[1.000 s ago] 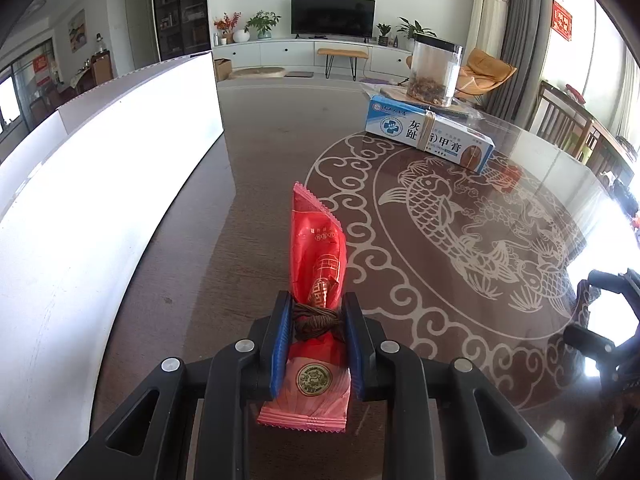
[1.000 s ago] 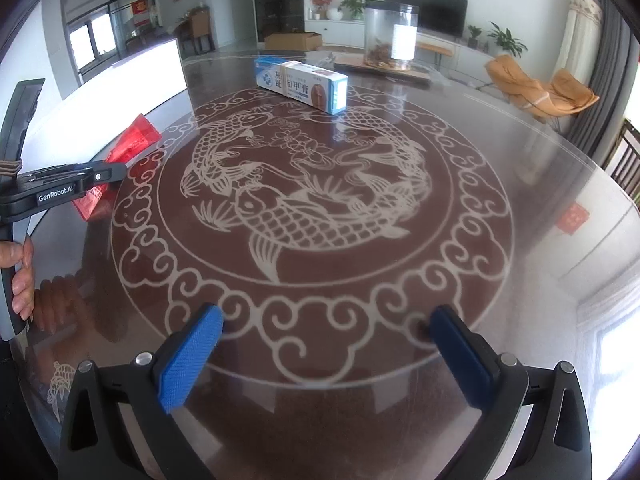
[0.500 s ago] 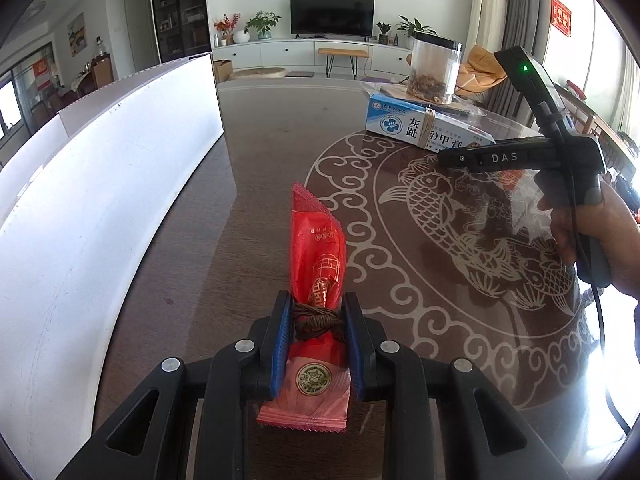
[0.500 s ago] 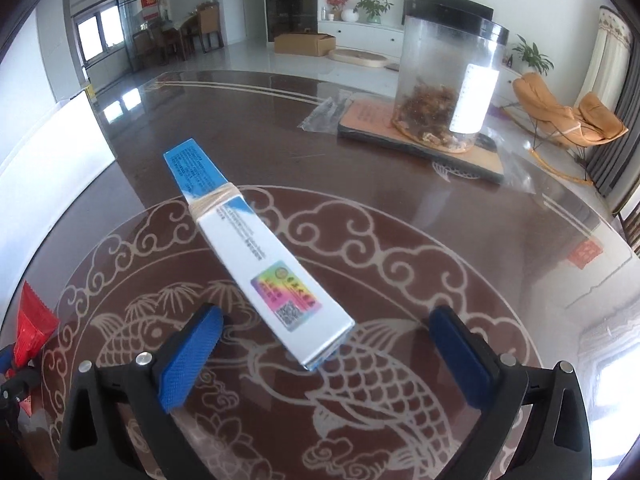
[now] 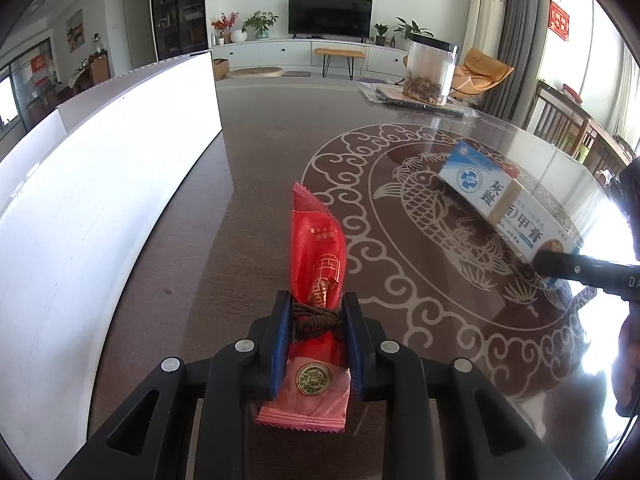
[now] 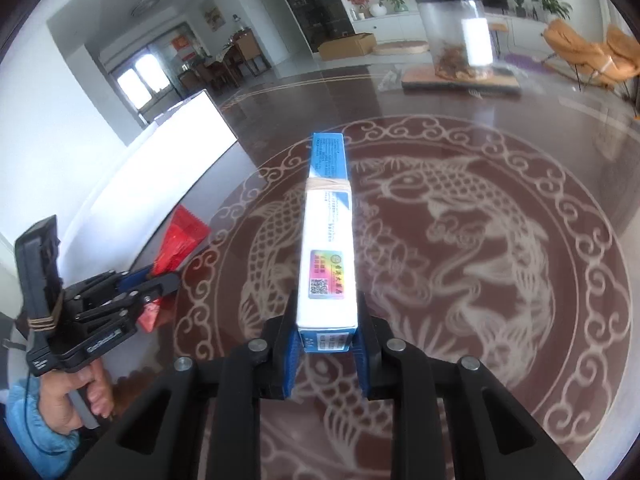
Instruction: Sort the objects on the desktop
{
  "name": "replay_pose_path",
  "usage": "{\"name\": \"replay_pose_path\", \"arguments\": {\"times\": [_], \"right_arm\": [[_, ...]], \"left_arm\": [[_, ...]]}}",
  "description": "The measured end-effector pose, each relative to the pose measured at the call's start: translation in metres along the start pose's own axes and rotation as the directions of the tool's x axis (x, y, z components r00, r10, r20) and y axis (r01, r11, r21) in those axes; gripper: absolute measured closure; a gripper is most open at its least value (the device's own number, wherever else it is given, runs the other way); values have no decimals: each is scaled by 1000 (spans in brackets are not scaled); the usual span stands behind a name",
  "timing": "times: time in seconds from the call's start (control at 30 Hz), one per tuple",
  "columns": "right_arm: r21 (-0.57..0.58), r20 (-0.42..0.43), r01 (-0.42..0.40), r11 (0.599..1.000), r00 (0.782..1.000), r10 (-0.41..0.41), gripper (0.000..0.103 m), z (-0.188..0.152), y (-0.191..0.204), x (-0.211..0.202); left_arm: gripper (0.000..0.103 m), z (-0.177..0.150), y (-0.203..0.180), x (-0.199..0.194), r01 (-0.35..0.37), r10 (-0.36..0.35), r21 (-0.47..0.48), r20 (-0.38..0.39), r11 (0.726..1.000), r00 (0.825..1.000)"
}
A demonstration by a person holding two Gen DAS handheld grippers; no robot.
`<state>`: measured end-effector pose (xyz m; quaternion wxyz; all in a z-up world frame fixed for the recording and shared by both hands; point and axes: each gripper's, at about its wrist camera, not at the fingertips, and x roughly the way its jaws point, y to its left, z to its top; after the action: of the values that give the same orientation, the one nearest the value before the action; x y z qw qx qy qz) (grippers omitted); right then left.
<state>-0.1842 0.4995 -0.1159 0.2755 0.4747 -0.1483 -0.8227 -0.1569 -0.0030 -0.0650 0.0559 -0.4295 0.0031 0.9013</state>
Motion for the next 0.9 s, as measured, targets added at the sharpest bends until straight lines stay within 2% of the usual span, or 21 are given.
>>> {"name": "replay_pose_path", "arguments": {"times": [0.07,0.1,0.13,0.17,0.23,0.27,0.3,0.33,0.37,0.4,0.47,0.5,0.57,0.63,0.9], "right_arm": [[148,35,-80,986,996,76,79,-28,-18,-19],[196,53,-90,976,995,82,78,-40,-26,-30],[212,68,-74,975,996,61,77,-50,-29,-42],[193,85,-35,981,996,19,71,-58,-28,-53],[118,128,108,987,984,-123,39,-68,-17,-73],[75,139,216,973,965,-225,4,-72,-8,-78],[24,152,302,953,941,-302,1,-71,-1,-77],[-28,145,350,936,928,-343,0,-70,6,-73],[-71,125,381,922,920,-370,0,-68,11,-67],[-104,99,415,904,909,-406,0,-67,15,-58],[-154,72,457,876,889,-451,0,-67,17,-43],[-182,77,496,849,868,-491,0,-67,21,-37],[-203,83,501,841,865,-495,0,-62,23,-31],[-197,76,485,852,874,-480,0,-69,17,-34],[-196,76,487,851,873,-482,0,-72,15,-34]], "left_arm": [[78,-12,-1,-9,27,-27,4,1,1000,1000],[78,-17,-1,-14,36,-36,5,1,999,999],[78,-22,-2,-18,40,-40,6,1,999,999],[77,-26,-3,-21,35,-35,9,1,999,999],[76,-28,-9,-23,12,-12,30,0,999,1000],[71,-28,-12,-22,5,-5,47,-2,999,1000],[56,-28,-17,-21,0,0,68,-5,998,1000],[44,-29,-21,-20,-28,29,90,-10,996,1000],[22,-28,-23,-20,-68,69,102,-6,992,998],[14,-28,-23,-20,-88,89,105,-5,991,996],[13,-28,-21,-18,-96,98,99,-19,990,995],[11,-27,-19,-18,-90,92,87,-24,992,995],[8,-26,-12,-15,-68,70,53,-46,996,996],[5,-26,-6,-13,-46,47,22,-62,999,997],[1,-26,-6,-13,-52,53,23,-70,998,996]]}}
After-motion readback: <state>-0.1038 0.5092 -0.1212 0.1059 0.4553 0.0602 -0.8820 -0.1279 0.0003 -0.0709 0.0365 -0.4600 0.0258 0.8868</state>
